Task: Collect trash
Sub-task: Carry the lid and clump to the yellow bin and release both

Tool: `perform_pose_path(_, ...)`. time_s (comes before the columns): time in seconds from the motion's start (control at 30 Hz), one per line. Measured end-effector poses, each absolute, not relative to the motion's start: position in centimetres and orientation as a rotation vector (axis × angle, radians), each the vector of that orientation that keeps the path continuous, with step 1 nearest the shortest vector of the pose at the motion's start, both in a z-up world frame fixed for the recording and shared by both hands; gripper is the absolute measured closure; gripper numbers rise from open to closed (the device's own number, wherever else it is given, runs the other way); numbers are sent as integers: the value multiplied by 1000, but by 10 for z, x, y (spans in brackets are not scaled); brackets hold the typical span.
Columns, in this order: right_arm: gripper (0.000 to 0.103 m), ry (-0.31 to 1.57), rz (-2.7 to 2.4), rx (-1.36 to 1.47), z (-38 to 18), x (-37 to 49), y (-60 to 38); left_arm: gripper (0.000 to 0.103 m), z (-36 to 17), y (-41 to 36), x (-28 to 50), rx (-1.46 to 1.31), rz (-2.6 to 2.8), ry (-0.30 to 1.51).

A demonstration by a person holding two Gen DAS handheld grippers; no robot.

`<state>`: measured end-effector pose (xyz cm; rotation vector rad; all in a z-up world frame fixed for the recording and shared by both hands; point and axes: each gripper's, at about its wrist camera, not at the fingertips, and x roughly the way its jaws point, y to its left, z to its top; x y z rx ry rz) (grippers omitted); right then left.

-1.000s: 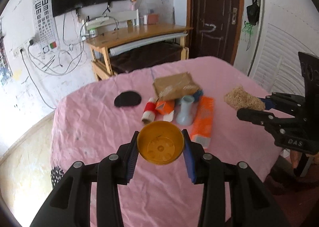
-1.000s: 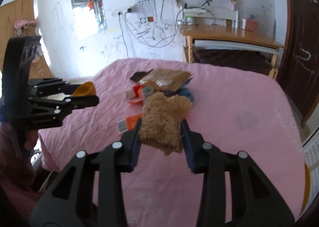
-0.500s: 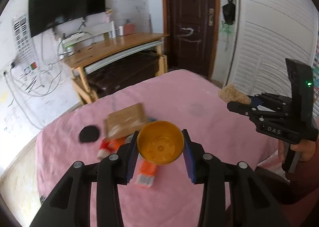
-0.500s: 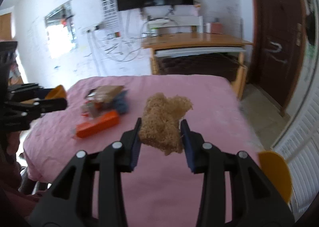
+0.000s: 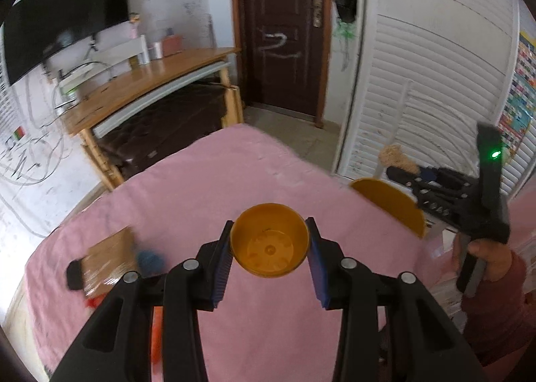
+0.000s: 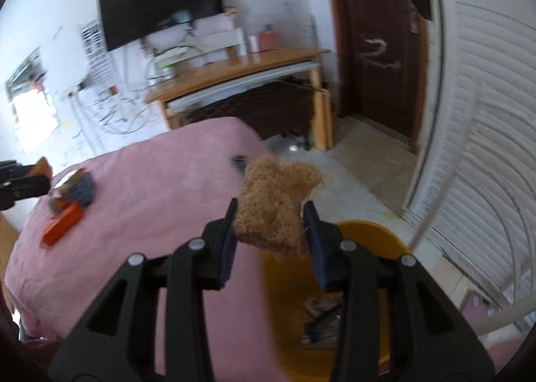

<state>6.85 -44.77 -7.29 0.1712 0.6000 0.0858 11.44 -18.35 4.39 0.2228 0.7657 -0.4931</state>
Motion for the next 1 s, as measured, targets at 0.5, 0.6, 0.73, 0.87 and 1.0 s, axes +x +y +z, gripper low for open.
perform_pose_path(0.5, 50, 675, -40, 297, -121, 73, -519, 66, 13, -336, 160, 208, -615, 913)
perform_pose_path(0.6, 49, 666, -66, 348, -126, 71, -537, 66, 4, -352, 163, 209, -629, 944)
perform_pose_path(0.73, 45, 639, -112, 414, -128, 59, -561, 64, -8, -373, 165, 205, -679, 1002)
perform_pose_path(0.87, 44, 618, -133, 447, -127, 53, -575, 44, -8, -380, 161, 182, -707, 999)
perform_pose_path(1.0, 44, 611, -124, 453, -126, 54, -576, 39, 0, -377, 151, 192, -703, 964)
